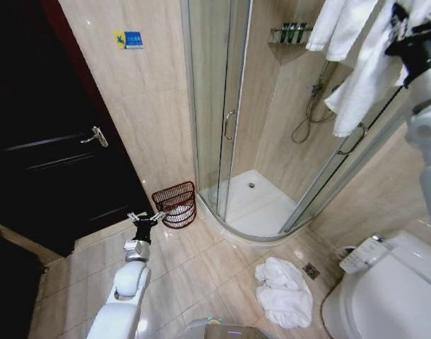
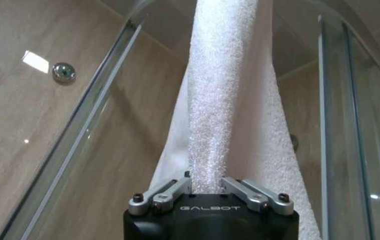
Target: Discard the used towel into the hamper.
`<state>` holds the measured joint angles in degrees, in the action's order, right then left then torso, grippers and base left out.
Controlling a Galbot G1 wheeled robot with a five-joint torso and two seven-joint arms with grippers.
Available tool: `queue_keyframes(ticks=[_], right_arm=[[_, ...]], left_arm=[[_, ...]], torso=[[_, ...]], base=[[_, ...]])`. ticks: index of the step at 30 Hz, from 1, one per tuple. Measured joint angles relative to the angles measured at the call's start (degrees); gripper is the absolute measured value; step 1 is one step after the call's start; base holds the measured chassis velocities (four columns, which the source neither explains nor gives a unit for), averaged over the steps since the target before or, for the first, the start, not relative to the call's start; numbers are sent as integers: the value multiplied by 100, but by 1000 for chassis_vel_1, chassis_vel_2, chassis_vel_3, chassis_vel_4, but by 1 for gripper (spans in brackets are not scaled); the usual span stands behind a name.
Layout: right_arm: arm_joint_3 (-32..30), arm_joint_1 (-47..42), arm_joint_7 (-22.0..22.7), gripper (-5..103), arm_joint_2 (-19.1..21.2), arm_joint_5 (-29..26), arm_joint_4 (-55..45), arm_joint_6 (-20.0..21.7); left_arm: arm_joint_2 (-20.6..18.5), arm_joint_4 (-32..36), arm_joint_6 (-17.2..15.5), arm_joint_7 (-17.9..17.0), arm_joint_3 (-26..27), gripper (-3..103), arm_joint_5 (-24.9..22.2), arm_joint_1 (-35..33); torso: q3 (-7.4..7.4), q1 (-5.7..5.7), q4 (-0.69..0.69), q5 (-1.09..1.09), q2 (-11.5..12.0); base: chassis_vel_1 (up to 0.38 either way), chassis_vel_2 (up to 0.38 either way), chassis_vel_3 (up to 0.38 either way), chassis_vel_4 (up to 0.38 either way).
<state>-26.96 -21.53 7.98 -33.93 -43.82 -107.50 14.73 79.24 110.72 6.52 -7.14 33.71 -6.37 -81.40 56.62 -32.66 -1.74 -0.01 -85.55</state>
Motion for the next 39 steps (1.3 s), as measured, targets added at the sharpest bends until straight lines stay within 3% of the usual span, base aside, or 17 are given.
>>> queue_keyframes(ticks=[15, 39], right_arm=[[-1071, -1871, -137, 6, -127, 59, -587, -90], [-1352, -3587, 69, 6, -843, 427, -1236, -176]], left_arm=[[10, 55, -78, -97, -235, 100, 101, 31], [-82, 11, 59, -96, -76, 100, -19, -52]], torso=[[1, 0, 0, 2, 0], [1, -1, 0, 1, 1]], base=[[0, 0, 0, 0], [0, 0, 0, 0]])
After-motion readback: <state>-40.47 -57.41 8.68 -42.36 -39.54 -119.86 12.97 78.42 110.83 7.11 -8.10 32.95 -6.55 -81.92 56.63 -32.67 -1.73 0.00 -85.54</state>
